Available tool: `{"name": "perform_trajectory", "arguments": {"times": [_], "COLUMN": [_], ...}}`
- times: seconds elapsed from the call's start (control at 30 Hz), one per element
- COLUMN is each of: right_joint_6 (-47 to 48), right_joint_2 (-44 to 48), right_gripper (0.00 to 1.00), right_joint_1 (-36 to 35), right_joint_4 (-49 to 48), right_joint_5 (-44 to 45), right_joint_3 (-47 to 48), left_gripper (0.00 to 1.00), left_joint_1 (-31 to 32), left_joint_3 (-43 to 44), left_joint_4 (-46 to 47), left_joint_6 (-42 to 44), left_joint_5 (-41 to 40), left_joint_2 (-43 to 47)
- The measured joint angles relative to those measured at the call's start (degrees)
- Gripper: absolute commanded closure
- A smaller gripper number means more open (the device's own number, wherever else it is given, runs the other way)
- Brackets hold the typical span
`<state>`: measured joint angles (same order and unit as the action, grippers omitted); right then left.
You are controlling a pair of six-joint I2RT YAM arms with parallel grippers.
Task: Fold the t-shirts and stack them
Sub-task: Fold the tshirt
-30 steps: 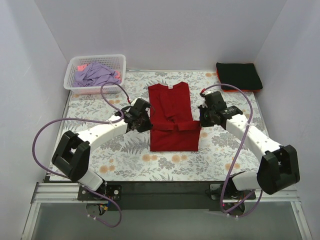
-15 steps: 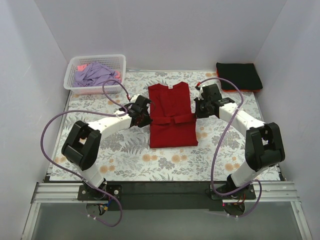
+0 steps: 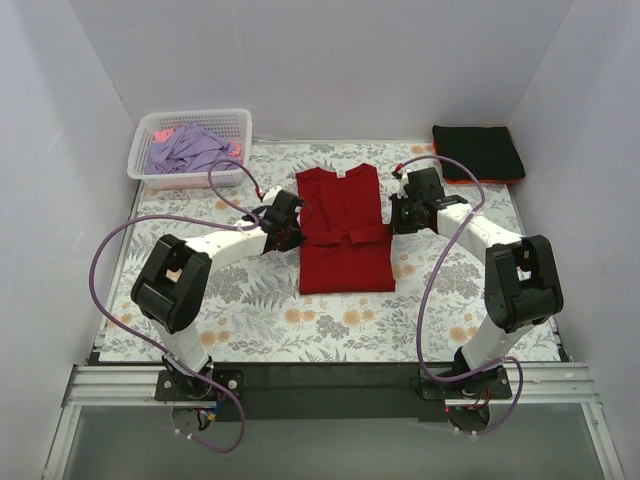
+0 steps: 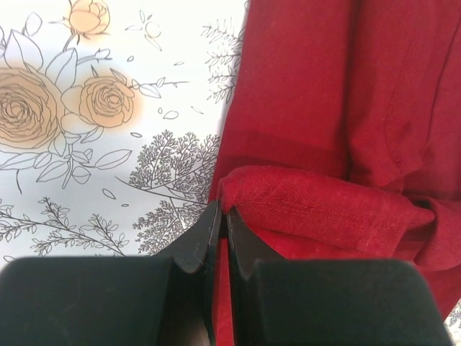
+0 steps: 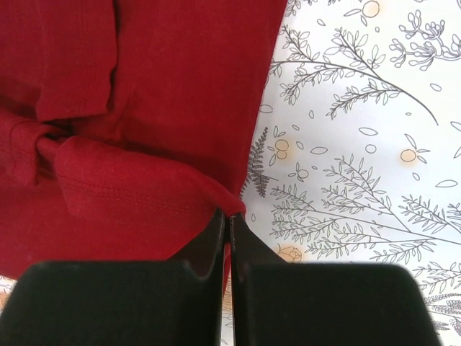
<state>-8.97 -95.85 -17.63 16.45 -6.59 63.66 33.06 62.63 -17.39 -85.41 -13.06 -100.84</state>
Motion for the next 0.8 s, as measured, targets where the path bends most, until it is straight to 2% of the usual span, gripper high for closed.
{"name": "perform_trajectory", "arguments": {"times": [0.4, 0.5, 0.53, 0.57, 0.67, 0.7, 0.73, 0.8], "right_joint_6": [0.0, 0.0, 0.1, 0.2, 0.2, 0.1, 0.2, 0.1], "right_joint_2": [-2.0, -3.9, -4.6, -5.0, -6.0, -6.0, -5.7, -4.6], "right_gripper": [0.99, 0.92, 0.86, 0.82, 0.67, 0.66, 0.64, 0.61], "right_joint_1": [0.8, 0.8, 0.8, 0.8, 0.8, 0.8, 0.9, 0.9], "right_joint_4": [-3.6, -4.7, -5.0, -5.2, -5.5, -5.6, -5.8, -6.0], "right_joint_5": [-0.2, 0.0, 0.0, 0.0, 0.0, 0.0, 0.0, 0.0], "right_joint_3": [0.0, 0.0, 0.0, 0.0, 0.0, 0.0, 0.0, -0.2], "left_gripper": [1.00, 0.98, 0.96, 0.93, 0.76, 0.70, 0.59, 0.50], "left_joint_1": [0.0, 0.0, 0.0, 0.0, 0.0, 0.0, 0.0, 0.3], "left_joint_3": [0.0, 0.0, 0.0, 0.0, 0.0, 0.0, 0.0, -0.5], "left_joint_4": [4.9, 6.1, 6.3, 6.4, 6.8, 6.9, 7.0, 7.0], "left_joint_6": [1.2, 1.2, 1.2, 1.3, 1.9, 2.1, 2.3, 2.7], "left_joint_5": [-1.6, -1.9, -2.0, -2.0, -2.4, -2.7, -3.1, -4.1], "left_joint_2": [-1.2, -3.4, -4.1, -4.7, -5.2, -5.0, -4.9, -3.7]}}
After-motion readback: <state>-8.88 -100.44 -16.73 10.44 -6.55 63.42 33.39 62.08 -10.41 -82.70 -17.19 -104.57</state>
